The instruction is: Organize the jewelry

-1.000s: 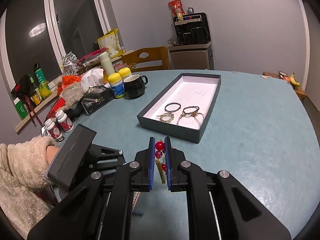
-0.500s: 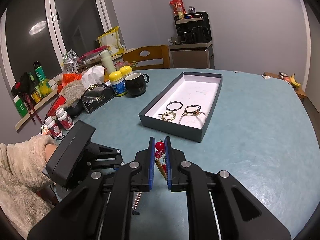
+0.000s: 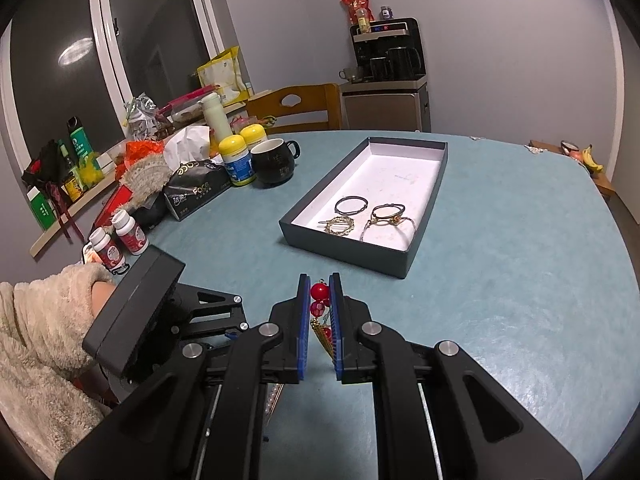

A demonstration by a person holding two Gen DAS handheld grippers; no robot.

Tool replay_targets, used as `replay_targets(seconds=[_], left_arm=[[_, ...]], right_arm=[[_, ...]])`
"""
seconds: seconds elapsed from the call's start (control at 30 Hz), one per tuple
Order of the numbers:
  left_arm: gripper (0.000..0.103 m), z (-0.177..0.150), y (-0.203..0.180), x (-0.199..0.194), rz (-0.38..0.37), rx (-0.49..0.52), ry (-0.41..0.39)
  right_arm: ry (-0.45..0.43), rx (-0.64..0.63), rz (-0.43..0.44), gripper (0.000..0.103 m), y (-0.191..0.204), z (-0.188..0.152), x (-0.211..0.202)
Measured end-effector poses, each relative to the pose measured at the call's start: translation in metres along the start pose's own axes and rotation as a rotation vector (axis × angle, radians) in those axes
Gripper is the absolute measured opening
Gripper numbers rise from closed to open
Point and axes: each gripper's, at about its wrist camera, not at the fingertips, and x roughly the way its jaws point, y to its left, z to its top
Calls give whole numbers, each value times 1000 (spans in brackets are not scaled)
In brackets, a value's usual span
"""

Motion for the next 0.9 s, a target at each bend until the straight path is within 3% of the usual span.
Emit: replay_targets(seconds=[0.07,0.33,0.53,0.9], left_arm=[[69,-3,2,-2,20,10,-1],[68,-5,3,-8,45,9,-10],[68,6,6,-25,72,-29,-74],[68,23,52,-79,256,-150,-150]], right_arm=[[0,0,1,9,0,0,0],[1,-2,-1,9,1,0,0],[-15,-12,-7,9,3,6,0],[-135,-15,-8,9,-4,62,-5]])
